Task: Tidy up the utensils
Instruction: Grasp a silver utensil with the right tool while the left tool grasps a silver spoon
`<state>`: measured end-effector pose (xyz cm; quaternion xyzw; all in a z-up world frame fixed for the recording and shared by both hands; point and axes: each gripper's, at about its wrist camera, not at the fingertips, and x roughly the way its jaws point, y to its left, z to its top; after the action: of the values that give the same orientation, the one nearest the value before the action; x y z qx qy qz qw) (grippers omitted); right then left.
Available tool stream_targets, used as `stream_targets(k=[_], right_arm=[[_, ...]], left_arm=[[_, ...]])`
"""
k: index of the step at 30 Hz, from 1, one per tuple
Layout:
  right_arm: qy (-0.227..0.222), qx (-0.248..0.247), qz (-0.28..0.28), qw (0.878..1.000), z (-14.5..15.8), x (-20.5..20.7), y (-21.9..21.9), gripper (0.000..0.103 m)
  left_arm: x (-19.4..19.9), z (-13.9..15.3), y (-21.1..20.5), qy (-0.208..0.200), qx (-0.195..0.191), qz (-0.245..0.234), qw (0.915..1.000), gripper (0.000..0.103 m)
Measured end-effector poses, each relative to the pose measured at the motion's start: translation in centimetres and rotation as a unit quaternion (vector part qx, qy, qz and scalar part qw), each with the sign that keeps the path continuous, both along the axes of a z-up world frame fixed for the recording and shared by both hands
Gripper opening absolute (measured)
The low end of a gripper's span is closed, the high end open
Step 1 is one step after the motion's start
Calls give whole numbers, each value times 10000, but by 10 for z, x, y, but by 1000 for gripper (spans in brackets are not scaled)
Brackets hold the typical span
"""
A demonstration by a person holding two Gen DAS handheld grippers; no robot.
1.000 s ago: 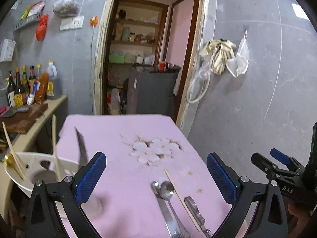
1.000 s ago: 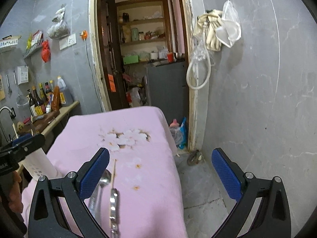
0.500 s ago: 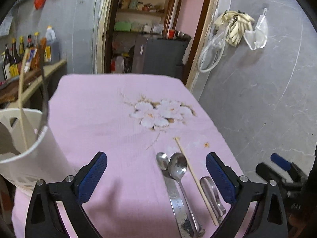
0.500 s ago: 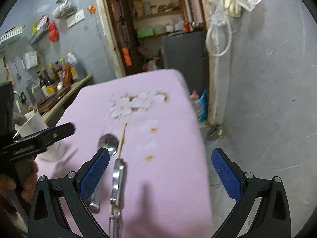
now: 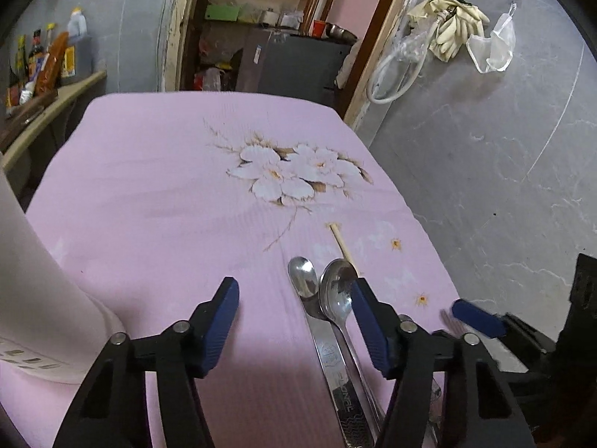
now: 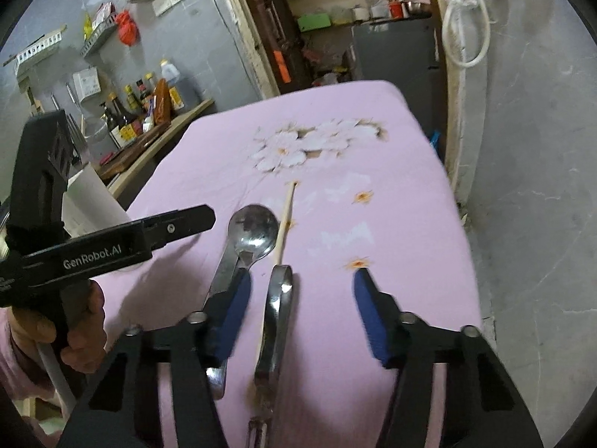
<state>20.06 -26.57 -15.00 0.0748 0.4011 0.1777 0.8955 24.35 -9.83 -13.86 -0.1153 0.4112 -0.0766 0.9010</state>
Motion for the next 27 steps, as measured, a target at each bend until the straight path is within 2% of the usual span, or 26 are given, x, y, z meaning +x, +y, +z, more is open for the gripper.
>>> stream_targets(k=[8,11,19,27], right_arm=[[207,110,101,9997,-10,12,5,23],[301,141,137,9994,-13,17,5,18],[540,286,254,9978,-15,27,-1,10],[737,614,353,9948,-15,31,-7,9]], left_arm=[[10,-5,1,129,-144,-130,9997,44],[15,-7,-2,161,-159,-211,9995,40],[27,-12,-16,218,70,-646,9976,27],[39,-16,-21,404,83,-821,9958,15]])
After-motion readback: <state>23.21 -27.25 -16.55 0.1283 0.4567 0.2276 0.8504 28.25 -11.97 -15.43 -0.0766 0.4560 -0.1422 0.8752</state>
